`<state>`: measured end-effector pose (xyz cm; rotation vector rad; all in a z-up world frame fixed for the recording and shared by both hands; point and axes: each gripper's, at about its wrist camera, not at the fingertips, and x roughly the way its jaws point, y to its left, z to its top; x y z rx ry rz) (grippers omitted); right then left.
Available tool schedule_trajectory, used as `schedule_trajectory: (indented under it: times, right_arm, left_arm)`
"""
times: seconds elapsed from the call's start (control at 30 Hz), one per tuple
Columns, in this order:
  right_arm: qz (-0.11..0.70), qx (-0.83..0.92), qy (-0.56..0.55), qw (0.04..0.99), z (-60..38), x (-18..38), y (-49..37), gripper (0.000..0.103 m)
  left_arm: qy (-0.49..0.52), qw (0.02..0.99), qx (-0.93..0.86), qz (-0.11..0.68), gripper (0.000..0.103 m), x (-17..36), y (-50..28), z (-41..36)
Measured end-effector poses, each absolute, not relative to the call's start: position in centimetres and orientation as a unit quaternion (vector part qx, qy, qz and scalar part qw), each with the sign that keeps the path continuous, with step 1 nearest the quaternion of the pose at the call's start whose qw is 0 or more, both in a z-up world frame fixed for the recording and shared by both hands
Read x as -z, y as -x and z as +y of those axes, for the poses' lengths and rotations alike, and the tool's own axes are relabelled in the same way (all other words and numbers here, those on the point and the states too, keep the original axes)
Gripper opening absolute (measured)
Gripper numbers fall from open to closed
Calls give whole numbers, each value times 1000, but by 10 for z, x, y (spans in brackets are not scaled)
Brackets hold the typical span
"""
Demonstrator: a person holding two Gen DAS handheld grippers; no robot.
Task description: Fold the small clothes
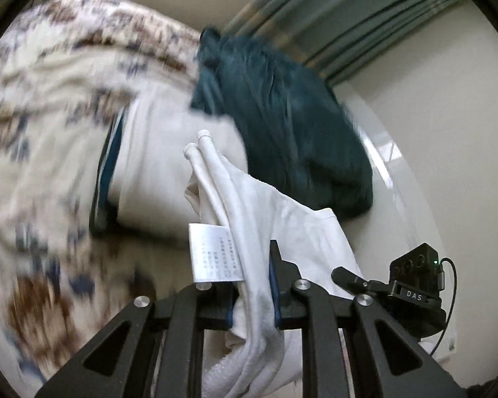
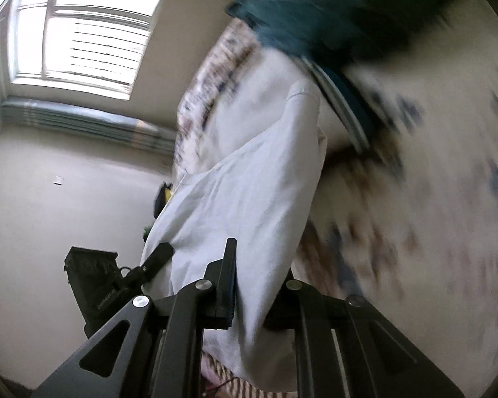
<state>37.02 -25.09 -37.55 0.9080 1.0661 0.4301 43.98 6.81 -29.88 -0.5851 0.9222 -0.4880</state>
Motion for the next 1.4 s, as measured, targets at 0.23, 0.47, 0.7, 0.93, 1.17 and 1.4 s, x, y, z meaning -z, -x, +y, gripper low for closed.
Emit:
schedule_trajectory:
  times: [0.23,0.47,0.7,0.93,1.17,1.4]
  right_arm:
    - [451,-229,-392,768,-235,373,-538,13]
    - [523,-212,-343,751,-218,452,-630,13]
    - [542,-123,-258,790,-234,442,-618,44]
    - [525,-147,-197,815,-196,423,-571,44]
    - [559,-80,-174,806,-198,453,-561,44]
    - [549,-18,-90,831,-191,407,-539,102]
  left_arm:
    - [267,847,187,420,13,338,-567,91]
    - [247,821,146,493,19,409,-602,97]
    - [211,852,66,474,32,363,-545,95]
    - [98,858,22,504,48,386,-528,67]
    - [121,851,3,511,62,395,-529,82]
    - [71,860,-17,504,91,355,-512,62]
